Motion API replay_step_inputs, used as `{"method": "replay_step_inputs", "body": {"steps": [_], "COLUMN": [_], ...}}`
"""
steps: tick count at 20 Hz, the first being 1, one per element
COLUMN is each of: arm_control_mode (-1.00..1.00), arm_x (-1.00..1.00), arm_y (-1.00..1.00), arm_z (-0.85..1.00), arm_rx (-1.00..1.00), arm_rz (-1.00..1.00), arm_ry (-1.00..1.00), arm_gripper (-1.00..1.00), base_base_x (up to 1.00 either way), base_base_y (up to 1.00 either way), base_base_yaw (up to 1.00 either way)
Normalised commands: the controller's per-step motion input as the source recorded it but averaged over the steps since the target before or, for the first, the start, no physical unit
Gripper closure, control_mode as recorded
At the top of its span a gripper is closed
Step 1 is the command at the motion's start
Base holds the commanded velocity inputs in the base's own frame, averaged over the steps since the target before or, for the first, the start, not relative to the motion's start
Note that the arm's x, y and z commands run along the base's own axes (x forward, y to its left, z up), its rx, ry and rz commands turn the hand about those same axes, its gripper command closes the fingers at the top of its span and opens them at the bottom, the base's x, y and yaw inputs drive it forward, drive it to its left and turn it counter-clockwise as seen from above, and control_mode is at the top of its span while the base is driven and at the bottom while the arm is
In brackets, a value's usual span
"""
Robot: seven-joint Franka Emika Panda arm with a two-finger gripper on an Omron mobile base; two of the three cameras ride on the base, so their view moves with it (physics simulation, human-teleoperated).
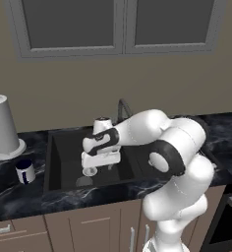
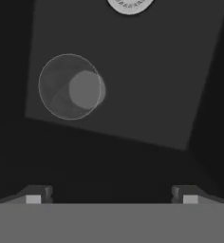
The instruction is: Move any existing items from the left basin to the right basin for drying. Then move the mug from the counter to the left basin of the sink for washing.
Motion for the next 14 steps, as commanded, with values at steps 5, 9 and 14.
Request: {"method": "replay_step_inputs", "body": {"steps": [5, 9, 14], "arm_control_mode": [-1.00, -1.00, -1.00], "arm_x": [0.16, 0.21, 0.03], "arm_y": [0.19, 0.27, 0.02], "arm_z": [-0.36, -0.34, -0.26], "arm_rx": [0.00, -0.01, 0.00], "arm_rz": [0.00, 0.00, 0.00], "arm_ry": [0.15, 0.05, 0.00], "arm_gripper": [-1.00, -1.00, -1.00], "base_base_x": [0.00, 0.00, 0.00], "base_base_y": [0.00, 0.00, 0.00], "base_base_yaw": [0.00, 0.00, 0.00]}}
